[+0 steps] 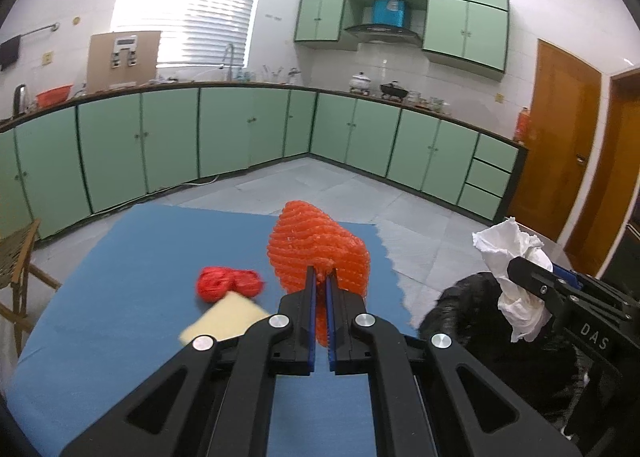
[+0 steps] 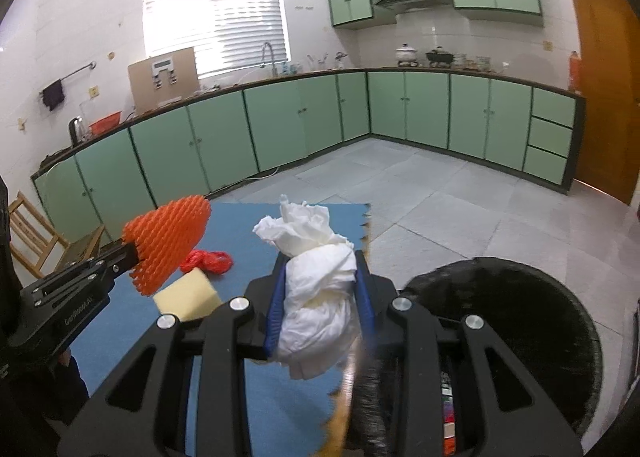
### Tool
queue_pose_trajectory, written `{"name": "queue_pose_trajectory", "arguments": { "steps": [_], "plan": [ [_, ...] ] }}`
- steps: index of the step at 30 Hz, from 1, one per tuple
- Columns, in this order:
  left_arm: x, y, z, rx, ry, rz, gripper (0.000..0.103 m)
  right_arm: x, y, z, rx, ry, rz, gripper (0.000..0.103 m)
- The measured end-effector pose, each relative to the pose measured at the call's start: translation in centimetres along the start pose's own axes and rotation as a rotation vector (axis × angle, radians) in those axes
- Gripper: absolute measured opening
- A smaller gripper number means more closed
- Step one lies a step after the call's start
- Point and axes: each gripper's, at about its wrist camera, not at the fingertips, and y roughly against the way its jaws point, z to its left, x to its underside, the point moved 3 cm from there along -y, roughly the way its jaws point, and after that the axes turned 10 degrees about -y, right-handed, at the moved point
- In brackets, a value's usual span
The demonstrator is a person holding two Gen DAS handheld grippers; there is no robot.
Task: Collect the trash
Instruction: 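Carry the foam net and tissue over the bin and open both tools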
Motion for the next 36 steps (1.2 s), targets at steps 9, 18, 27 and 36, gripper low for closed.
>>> {"name": "queue_pose_trajectory", "arguments": {
  "steps": [9, 18, 27, 36],
  "plan": [
    [-1.7, -0.2, -6.2, 0.089, -0.049, -0.025, 0.004, -0.9, 3.3, -5.3, 0.078, -0.037, -0.052, 0.030],
    [-2.4, -0.3, -11.9, 0.174, -0.093, -0.044, 0.004, -0.8, 6.1, -10.6, 0.139, -0.073, -0.084, 0.030],
    [-2.1, -1.2, -17.7, 0.259, -0.152, -0.039, 0.004, 0.0, 8.2, -16.0, 0.209, -0.114, -0.097, 0.030],
    [-0.7, -4.2, -21.8, 0.319, -0.162, 0.024, 0.004, 2.2, 7.4, -21.0, 0.281, -0.161, -0.057, 0.030]
  ]
}}
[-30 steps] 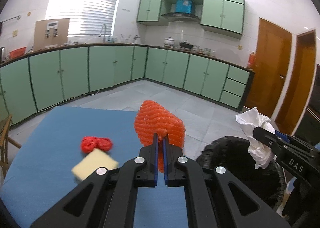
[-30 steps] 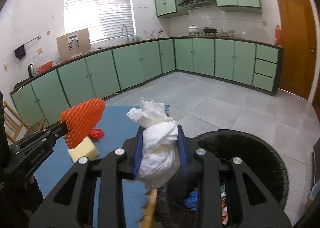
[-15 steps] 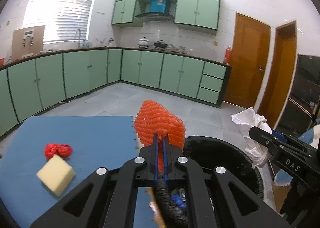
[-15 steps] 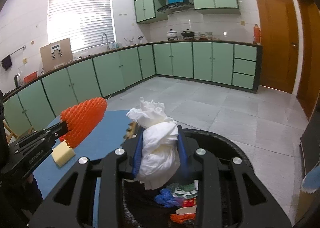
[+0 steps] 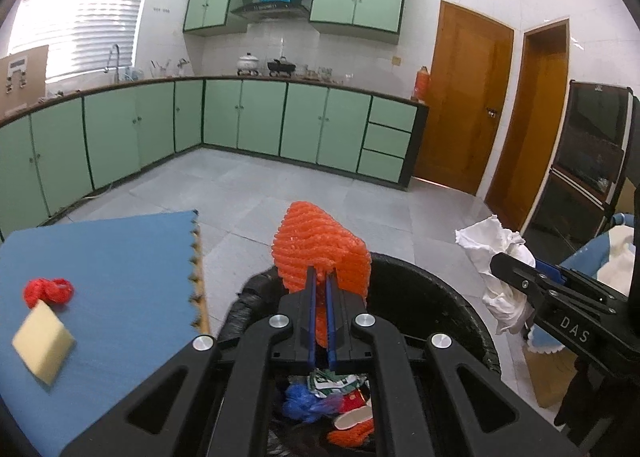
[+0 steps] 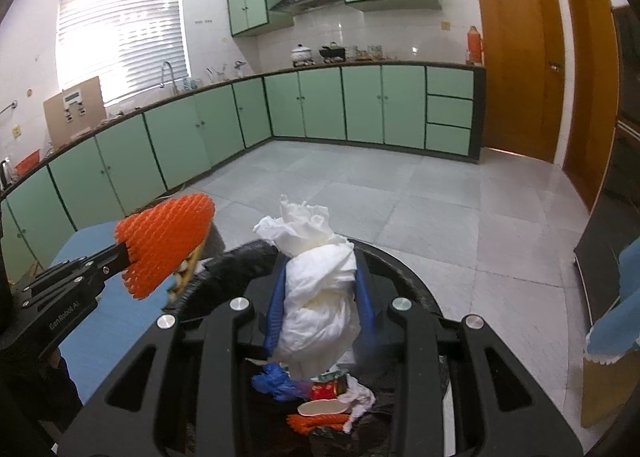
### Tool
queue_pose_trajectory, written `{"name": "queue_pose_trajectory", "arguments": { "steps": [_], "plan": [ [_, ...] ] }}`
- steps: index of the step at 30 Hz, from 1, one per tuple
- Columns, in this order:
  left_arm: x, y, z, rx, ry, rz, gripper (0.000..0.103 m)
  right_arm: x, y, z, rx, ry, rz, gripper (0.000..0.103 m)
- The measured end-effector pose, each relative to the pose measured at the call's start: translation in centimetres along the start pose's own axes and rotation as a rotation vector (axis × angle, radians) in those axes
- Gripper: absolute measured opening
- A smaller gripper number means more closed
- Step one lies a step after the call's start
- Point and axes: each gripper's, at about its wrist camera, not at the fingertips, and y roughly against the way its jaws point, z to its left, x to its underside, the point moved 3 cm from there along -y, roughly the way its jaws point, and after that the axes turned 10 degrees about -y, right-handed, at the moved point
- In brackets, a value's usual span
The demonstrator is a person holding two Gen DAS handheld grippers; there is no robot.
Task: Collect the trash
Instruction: 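Carry the foam net and tissue over the bin and open both tools, then move both tools back over the yellow sponge and red bag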
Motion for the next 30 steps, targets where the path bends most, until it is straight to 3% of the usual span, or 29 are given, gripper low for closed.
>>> {"name": "queue_pose_trajectory", "arguments": {
  "steps": [5, 9, 11, 13, 21, 30],
  "plan": [
    [0.6, -1.6, -1.2, 0.021, -0.010, 0.026, 0.004, 0.9, -1.4, -1.5, 0.024, -0.019, 0.027, 0.031],
    [1.0, -2.4, -1.9, 0.039, -0.015, 0.048, 0.005, 1.4, -2.6, -2.1, 0.038, -0.029, 0.051, 0.043],
    [1.0, -2.6, -2.1, 0.043, -0.009, 0.058, 0.010, 1.5, -3.3, -2.4, 0.042, -0.035, 0.063, 0.048],
    [1.2, -2.7, -2.0, 0.042, -0.003, 0.070, 0.029, 1.7, -3.6, -2.6, 0.048, -0.038, 0.068, 0.056],
    [1.5, -2.3, -1.6, 0.022, 0.013, 0.079, 0.033, 1.7, -3.5, -2.2, 0.051, -0.031, 0.053, 0.078],
    [0.7, 0.1, 0.8, -0.017, 0.028, 0.032, 0.043, 0.7, -2.0, 0.9, 0.028, -0.004, 0.019, 0.085]
  ]
}}
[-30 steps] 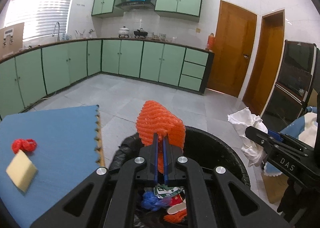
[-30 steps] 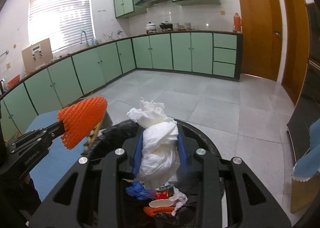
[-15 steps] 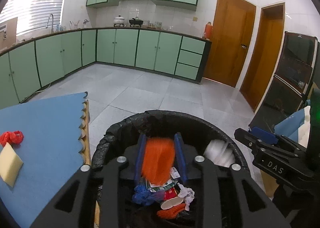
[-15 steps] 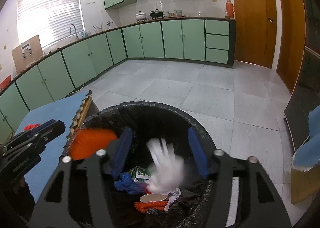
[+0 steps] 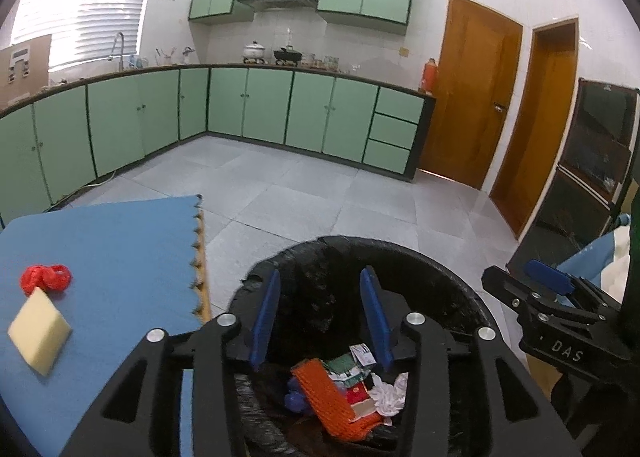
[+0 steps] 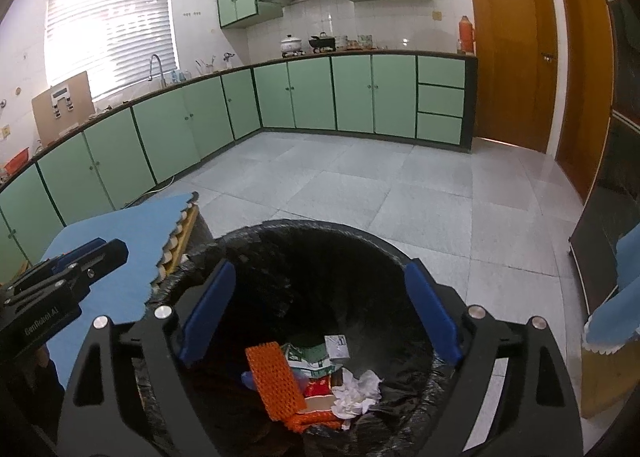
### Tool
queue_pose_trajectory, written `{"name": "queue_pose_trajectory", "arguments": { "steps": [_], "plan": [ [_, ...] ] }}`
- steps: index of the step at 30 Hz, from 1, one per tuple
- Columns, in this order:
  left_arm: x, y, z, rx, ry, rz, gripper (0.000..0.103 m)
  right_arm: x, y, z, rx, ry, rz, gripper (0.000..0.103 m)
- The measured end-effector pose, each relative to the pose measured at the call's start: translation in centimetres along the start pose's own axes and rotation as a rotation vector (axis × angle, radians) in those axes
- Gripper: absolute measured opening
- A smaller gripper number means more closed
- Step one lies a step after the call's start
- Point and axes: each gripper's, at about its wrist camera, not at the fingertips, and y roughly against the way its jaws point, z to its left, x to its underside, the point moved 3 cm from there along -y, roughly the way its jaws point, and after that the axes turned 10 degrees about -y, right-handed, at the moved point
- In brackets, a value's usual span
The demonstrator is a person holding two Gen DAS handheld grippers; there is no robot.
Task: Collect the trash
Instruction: 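Move both tools back over the yellow sponge and red bag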
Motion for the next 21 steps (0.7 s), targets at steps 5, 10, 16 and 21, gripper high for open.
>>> {"name": "queue_pose_trajectory", "arguments": {
  "steps": [5, 10, 16, 21],
  "plan": [
    [0.3, 1.8, 3.1, -0.059, 0.019, -0.013, 0.051, -0.4, 0.4, 2.1, -0.020, 0.020, -0.012, 0.092],
    [1.4, 3.8, 7.6, -0.145, 0.048, -0.014, 0.064, -0.3, 0.2, 5.5, -0.067, 0.040, -0.001, 0.097],
    [2.8, 6.5, 13.0, -0.264, 0.053, -0.012, 0.070, 0.2, -0.3, 10.7, -0.138, 0.070, 0.004, 0.097],
    [4.3, 8.4, 16.6, -0.337, 0.067, -0.008, 0.072, 0.6, -0.8, 14.4, -0.189, 0.078, 0.006, 0.097]
  ]
}}
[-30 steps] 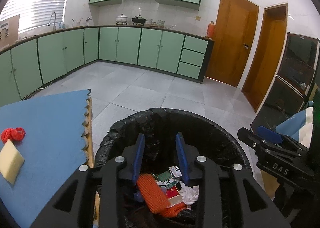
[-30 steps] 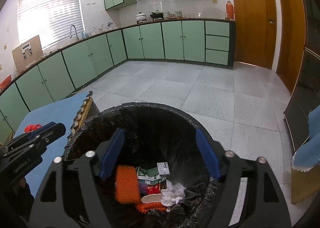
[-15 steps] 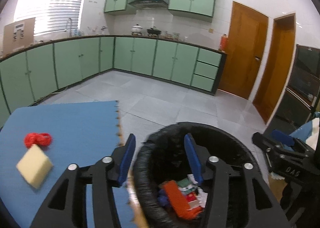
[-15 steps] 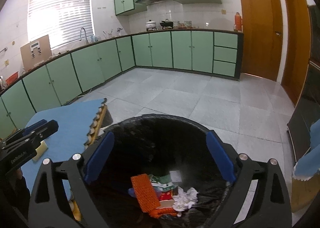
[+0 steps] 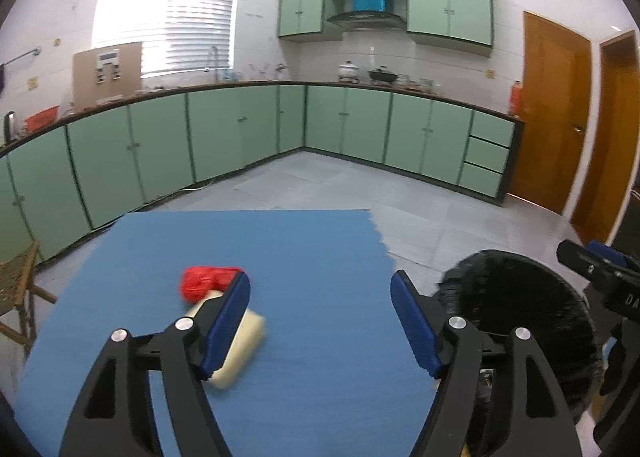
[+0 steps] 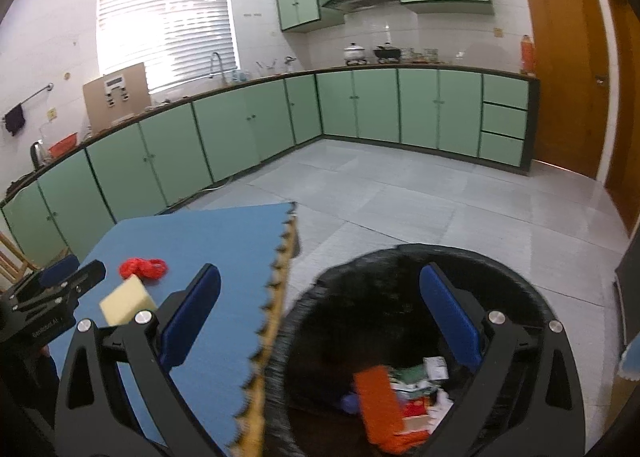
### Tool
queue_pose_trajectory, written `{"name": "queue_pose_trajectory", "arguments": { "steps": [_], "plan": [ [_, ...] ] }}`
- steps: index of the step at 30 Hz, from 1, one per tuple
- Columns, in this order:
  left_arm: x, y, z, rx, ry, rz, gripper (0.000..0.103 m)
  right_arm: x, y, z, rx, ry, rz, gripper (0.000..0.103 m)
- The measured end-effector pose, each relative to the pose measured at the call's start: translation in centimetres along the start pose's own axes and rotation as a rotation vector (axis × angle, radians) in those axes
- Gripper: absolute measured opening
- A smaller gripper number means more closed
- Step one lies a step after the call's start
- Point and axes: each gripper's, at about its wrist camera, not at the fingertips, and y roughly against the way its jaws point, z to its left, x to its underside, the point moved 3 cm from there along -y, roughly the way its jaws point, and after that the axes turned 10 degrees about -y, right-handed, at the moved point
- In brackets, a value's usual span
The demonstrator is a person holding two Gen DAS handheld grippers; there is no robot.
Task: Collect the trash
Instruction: 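Move both tools back over the yellow sponge and red bag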
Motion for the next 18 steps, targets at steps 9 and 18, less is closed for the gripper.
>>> {"name": "queue_pose_trajectory", "arguments": {
  "steps": [9, 18],
  "plan": [
    [2.3, -0.3, 5.2, -0.066, 0.038, 0.036, 0.072, 1.4, -2.7, 5.8, -0.068, 0.037, 0.037, 0.097],
    [4.5, -3.0, 7.3, -0.079, 0.058, 0.095, 0.072, 2.8, -4.9, 8.5, -0.078, 0.078, 0.082, 0.097]
  ]
}}
